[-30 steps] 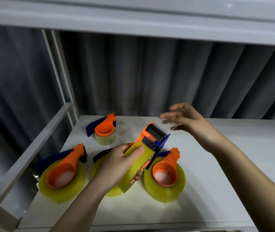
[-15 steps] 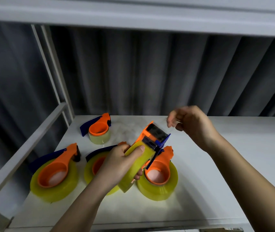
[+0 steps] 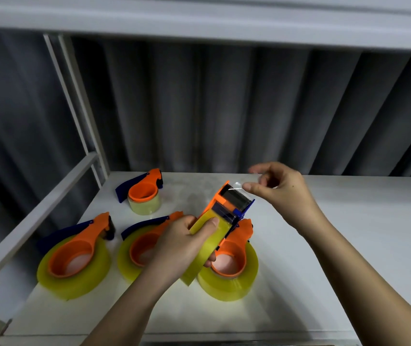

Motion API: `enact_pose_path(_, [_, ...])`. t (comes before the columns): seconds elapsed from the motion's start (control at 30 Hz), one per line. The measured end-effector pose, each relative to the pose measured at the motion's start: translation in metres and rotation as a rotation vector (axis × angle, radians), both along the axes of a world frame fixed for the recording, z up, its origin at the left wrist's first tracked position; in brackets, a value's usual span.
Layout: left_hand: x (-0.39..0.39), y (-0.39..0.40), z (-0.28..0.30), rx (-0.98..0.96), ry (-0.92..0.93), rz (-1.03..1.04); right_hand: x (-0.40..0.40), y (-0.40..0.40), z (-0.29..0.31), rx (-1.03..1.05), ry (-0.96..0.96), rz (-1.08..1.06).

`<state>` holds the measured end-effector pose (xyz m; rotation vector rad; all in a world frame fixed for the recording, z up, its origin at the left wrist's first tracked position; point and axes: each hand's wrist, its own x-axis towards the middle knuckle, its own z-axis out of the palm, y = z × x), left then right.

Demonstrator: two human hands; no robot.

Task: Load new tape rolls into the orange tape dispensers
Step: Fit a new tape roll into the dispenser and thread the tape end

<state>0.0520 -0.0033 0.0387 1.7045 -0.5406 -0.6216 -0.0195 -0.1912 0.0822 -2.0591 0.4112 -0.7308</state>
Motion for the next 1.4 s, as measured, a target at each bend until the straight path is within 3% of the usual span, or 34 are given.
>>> enact_pose_path(0.33, [0.001, -0.005, -0.005, 0.042, -0.037, -0.016, -0.001, -0.006, 0.011, 0.046, 0.257, 0.08])
enact_pose_path(0.6, [0.002, -0.008, -0.005, 0.087, 0.022, -0.007, -0.002, 0.0, 0.017, -0.156, 0.325, 0.074])
enact_pose_path(0.73, [0.001, -0.006, -0.003, 0.107, -0.052, 0.007, -0.001, -0.001, 0.021, -0.109, 0.348, 0.102])
enact_pose_path(1.0, [0.002, -0.003, 0.007, 0.044, 0.125, -0.055, 0.0, -0.008, 0.022, 0.041, 0.35, 0.184])
enact_pose_path(1.4, [-0.001, 0.003, 0.009, -0.002, 0.187, -0.137, 0.0, -0.027, 0.027, 0.32, 0.363, 0.309])
